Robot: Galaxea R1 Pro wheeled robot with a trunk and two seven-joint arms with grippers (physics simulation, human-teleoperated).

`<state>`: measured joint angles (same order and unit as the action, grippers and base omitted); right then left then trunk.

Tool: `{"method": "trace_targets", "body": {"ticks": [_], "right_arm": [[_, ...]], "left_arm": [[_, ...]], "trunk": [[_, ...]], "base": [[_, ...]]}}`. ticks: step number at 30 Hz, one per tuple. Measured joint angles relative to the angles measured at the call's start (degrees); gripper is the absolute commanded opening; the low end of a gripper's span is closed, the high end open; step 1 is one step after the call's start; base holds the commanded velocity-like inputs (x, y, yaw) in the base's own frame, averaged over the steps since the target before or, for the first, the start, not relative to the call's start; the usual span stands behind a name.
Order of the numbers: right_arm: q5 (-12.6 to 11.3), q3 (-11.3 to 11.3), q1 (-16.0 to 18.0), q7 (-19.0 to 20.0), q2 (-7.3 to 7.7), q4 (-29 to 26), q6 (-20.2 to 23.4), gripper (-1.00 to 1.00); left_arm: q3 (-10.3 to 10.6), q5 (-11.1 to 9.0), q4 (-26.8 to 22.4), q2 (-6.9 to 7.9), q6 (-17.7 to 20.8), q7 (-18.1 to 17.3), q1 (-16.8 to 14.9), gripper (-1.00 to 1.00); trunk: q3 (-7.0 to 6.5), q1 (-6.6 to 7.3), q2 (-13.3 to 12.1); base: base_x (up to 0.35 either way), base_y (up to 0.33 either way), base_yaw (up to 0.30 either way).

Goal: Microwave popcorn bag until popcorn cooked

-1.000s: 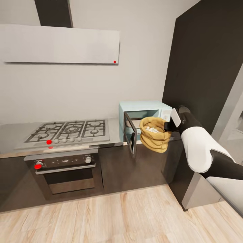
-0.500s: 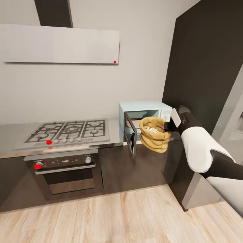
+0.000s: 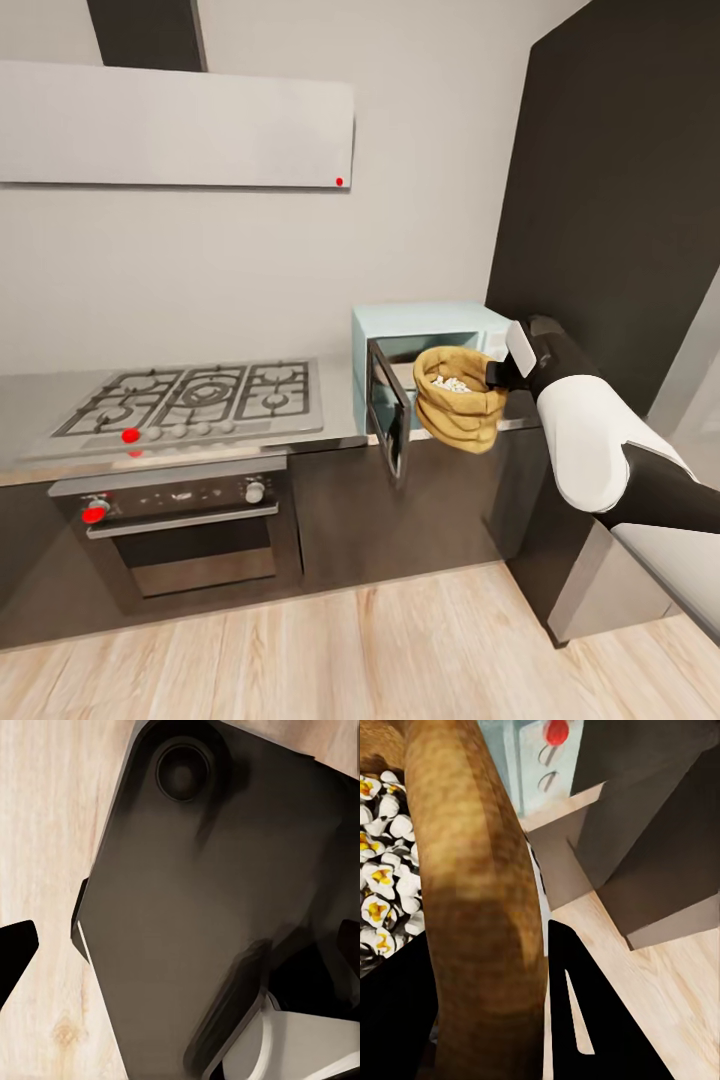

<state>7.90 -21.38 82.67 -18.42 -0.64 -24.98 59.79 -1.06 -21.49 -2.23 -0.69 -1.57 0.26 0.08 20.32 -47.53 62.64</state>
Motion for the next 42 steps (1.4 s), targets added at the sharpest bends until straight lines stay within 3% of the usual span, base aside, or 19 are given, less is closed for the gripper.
{"method": "trace_targets", "body": {"ticks": [12, 22, 42], "right_arm": [[-0.20, 0.04, 0.00, 0.11, -0.11, 0.01, 0.01, -1.00], [-0.30, 0.06, -0.02, 0.44, -2.76, 0.01, 0.00, -1.00], [0.61, 0.14, -0.04, 0.48, -2.69, 2.21, 0.00, -1.00]], "left_arm": [[0.00, 0.00, 0.00, 0.00, 0.00, 0.01, 0.00, 1.00], [0.00, 0.00, 0.00, 0.00, 0.00, 0.06, 0.00, 1.00], [-0.01, 0.00, -0.01, 0.00, 0.00, 0.03, 0.01, 1.00]], "trunk": [[0.00, 0.00, 0.00], [0.00, -0.01, 0.00], [0.01, -0.01, 0.00]], "base": [[0.160, 0.000, 0.000], [0.148, 0.000, 0.000], [0.125, 0.000, 0.000]]}}
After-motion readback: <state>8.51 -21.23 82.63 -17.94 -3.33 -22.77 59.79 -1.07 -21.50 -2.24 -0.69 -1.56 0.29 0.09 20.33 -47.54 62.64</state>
